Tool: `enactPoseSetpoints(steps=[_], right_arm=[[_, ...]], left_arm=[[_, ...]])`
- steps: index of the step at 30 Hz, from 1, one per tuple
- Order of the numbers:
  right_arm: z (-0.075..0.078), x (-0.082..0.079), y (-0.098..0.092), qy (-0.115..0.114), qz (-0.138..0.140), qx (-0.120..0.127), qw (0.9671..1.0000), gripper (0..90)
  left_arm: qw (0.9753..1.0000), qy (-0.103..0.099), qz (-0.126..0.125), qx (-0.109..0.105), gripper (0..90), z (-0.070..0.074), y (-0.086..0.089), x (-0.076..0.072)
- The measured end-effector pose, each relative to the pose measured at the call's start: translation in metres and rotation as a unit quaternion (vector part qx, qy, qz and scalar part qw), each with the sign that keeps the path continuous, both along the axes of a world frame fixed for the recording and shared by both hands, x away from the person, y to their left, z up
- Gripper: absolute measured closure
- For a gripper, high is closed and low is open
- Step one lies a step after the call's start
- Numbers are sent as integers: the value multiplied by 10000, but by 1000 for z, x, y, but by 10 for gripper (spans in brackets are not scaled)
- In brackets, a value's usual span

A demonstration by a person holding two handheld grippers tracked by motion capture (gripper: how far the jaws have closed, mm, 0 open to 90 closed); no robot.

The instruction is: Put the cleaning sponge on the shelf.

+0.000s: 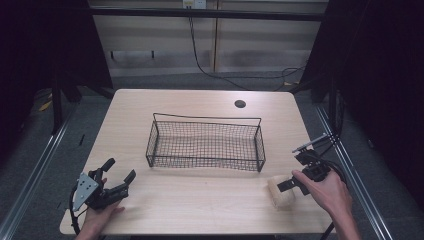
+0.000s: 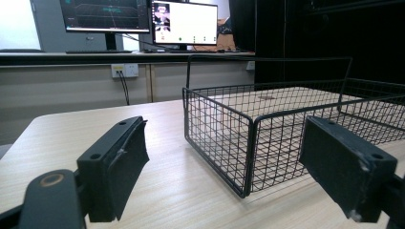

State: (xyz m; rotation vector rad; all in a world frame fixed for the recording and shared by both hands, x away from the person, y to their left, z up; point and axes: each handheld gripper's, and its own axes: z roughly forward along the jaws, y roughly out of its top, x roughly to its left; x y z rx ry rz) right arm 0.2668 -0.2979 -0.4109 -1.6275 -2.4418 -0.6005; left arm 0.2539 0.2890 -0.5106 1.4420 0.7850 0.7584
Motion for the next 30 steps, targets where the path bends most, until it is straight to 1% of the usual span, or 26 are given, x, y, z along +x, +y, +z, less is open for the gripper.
enactPoseSetpoints(steps=[3,6,9,10,13,15,18,22,27,30], right_arm=[[-5,2,2,105,15,-57,9999,202],[-12,3,4,160,31,-73,9998,202],[-17,4,3,218,5,-154,9996,202],[-17,4,3,218,5,-154,9996,202],[-24,5,2,317,-19,-157,9994,200],[-27,6,2,323,-4,-152,9994,201],[-30,8,4,368,-3,-296,9989,195],[-32,9,7,390,9,-373,9985,196],[-34,9,9,405,42,-431,9982,206],[-37,9,10,443,51,-401,9982,233]], left_arm=[[10000,-1,0,0,161,0,0,0],[10000,-1,0,-2,161,0,0,0],[10000,-1,0,-1,161,0,0,0],[10000,-1,0,-1,161,0,0,0],[10000,-1,0,-1,160,0,0,0],[10000,-1,-1,0,161,0,0,0],[10000,-1,-1,-1,160,0,0,0],[10000,0,0,1,161,0,0,0],[10000,-1,-1,1,159,0,0,0],[10000,-1,-1,0,159,0,0,0]])
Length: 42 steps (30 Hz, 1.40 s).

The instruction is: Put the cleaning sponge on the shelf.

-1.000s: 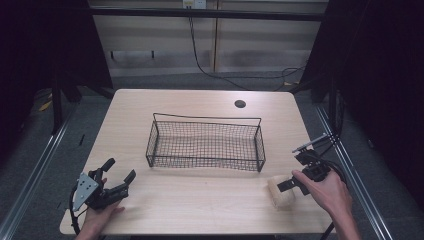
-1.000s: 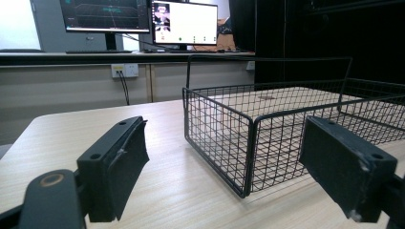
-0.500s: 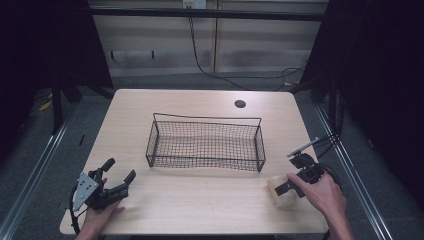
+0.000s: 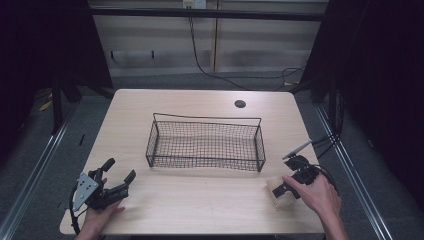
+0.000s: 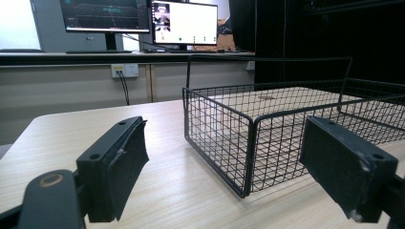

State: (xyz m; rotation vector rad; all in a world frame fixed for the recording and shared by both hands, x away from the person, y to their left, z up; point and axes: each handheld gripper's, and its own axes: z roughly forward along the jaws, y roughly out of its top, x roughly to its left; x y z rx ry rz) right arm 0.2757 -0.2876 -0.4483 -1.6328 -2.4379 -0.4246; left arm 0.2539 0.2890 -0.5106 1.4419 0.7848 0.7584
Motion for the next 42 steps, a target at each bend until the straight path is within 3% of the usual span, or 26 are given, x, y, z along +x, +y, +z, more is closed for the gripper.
enactPoseSetpoints(steps=[7,26,33,39,42], right_arm=[[-2,-1,0,65,-6,11,10000,296],[1,0,6,173,-14,-38,9998,316],[5,0,8,117,22,-36,9999,317],[9,-1,9,48,67,-120,9999,317],[14,-2,14,48,65,-331,9994,317]], left_arm=[[10000,1,0,-1,159,0,0,0],[10000,-1,0,-2,159,0,0,0],[10000,-1,0,0,159,0,0,0],[10000,0,-1,-1,159,0,0,0],[10000,0,-1,-1,159,0,0,0]])
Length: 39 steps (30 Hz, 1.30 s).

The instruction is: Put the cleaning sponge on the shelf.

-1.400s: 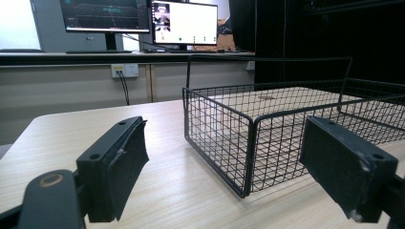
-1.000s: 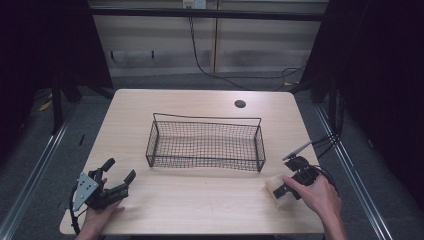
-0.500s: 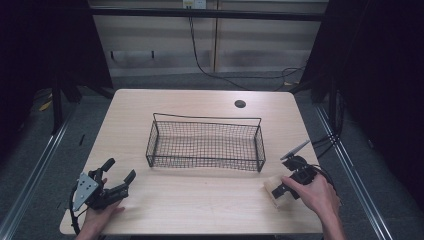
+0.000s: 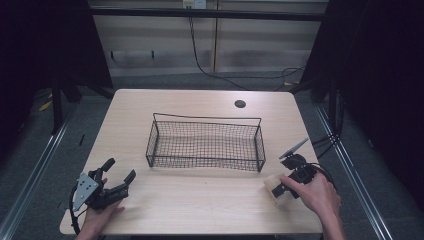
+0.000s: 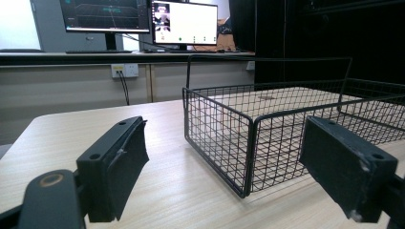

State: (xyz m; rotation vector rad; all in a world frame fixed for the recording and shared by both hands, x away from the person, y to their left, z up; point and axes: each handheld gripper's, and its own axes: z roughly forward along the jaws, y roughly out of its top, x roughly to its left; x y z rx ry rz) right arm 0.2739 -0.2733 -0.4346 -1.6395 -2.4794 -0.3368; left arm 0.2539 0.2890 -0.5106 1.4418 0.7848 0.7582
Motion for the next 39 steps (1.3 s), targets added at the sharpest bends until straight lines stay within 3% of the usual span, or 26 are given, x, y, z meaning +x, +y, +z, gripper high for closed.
enactPoseSetpoints(steps=[7,15,24,30,39], right_arm=[[5,1,10,-23,40,-301,9995,317],[15,0,9,-141,-25,-211,9997,317],[23,2,11,-122,-91,-244,9996,317],[35,7,18,-97,100,-324,9994,317],[48,12,21,-122,116,-313,9994,317]], left_arm=[[10000,0,3,-1,160,0,0,0],[10000,0,4,-2,159,0,0,0],[10000,0,3,0,159,0,0,0],[10000,0,4,-2,160,0,0,0],[10000,-2,4,-1,160,0,0,0]])
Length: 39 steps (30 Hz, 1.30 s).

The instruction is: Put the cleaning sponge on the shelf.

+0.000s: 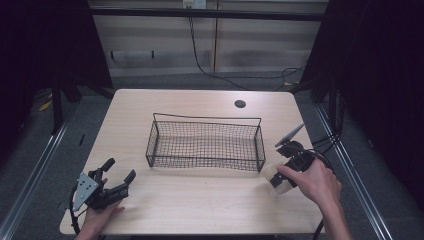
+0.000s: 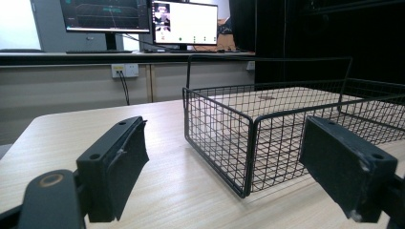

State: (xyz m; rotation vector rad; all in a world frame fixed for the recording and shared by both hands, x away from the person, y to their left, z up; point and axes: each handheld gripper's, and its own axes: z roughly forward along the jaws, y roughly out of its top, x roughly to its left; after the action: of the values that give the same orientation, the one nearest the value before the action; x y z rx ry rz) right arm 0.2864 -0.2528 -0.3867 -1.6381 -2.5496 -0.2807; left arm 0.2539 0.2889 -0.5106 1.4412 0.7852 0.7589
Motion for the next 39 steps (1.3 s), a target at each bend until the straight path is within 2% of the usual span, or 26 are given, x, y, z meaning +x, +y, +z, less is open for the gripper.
enactPoseSetpoints(steps=[2,9,16,19,27,29,32,37,39], right_arm=[[9,1,2,-35,24,8,10000,317],[19,5,7,-44,93,-7,9999,317],[27,13,16,10,207,12,9998,317],[30,18,19,108,266,44,9996,317],[43,26,22,118,326,113,9993,317],[44,28,24,137,326,92,9993,317],[44,35,26,267,336,223,9988,317],[44,45,26,302,248,324,9987,317],[45,48,27,300,211,235,9990,317]], left_arm=[[10000,0,0,1,160,0,0,0],[10000,1,0,2,160,0,0,0],[10000,1,0,1,160,0,0,0],[10000,1,0,4,160,0,0,0],[10000,1,0,4,160,0,0,0],[10000,1,1,5,160,0,0,0],[10000,1,0,4,160,0,0,0],[10000,1,-1,4,160,0,0,0],[10000,1,1,1,160,0,0,0]])
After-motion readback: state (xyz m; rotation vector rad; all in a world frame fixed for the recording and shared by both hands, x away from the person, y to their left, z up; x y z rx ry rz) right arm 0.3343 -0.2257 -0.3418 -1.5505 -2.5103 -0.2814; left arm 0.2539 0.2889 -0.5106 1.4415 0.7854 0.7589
